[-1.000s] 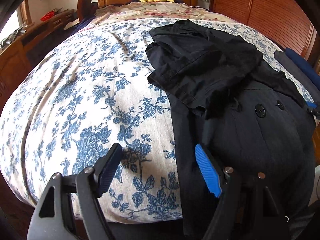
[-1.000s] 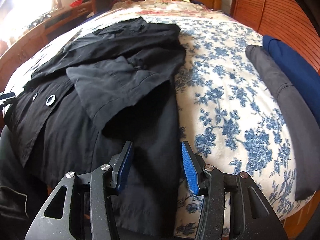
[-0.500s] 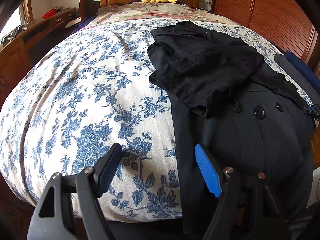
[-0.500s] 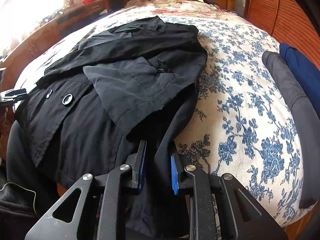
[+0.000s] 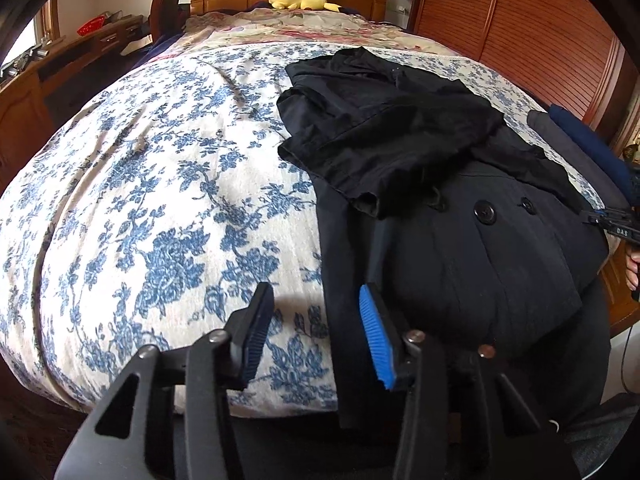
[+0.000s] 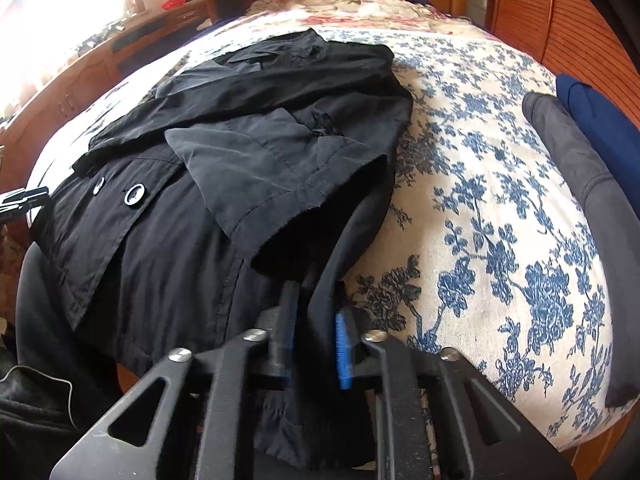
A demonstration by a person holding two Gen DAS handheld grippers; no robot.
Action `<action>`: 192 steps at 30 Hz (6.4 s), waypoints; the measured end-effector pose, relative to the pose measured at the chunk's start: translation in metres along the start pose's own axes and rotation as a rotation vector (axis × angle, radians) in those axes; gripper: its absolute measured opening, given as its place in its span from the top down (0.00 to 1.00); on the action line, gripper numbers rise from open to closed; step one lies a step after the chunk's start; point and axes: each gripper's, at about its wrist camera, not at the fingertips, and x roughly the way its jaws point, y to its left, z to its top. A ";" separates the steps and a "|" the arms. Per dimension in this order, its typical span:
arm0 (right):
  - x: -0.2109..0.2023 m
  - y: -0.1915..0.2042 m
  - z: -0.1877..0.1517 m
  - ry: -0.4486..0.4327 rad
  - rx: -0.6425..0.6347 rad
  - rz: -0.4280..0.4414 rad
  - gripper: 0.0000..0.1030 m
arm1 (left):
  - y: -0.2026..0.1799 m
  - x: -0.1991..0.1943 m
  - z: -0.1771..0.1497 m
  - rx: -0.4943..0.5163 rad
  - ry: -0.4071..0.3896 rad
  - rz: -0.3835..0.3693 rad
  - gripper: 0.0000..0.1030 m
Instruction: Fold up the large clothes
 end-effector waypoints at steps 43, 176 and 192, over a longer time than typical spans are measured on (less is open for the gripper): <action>-0.194 0.038 0.052 -0.498 -0.034 0.094 0.97 | -0.039 -0.221 0.045 0.078 -0.513 -0.044 0.99; 0.199 -0.040 0.284 0.109 0.033 -0.292 0.45 | -0.049 0.063 0.183 0.161 -0.321 -0.154 0.51; 0.180 -0.048 0.278 0.016 0.096 -0.344 0.98 | -0.068 0.082 0.174 0.173 -0.257 -0.175 0.51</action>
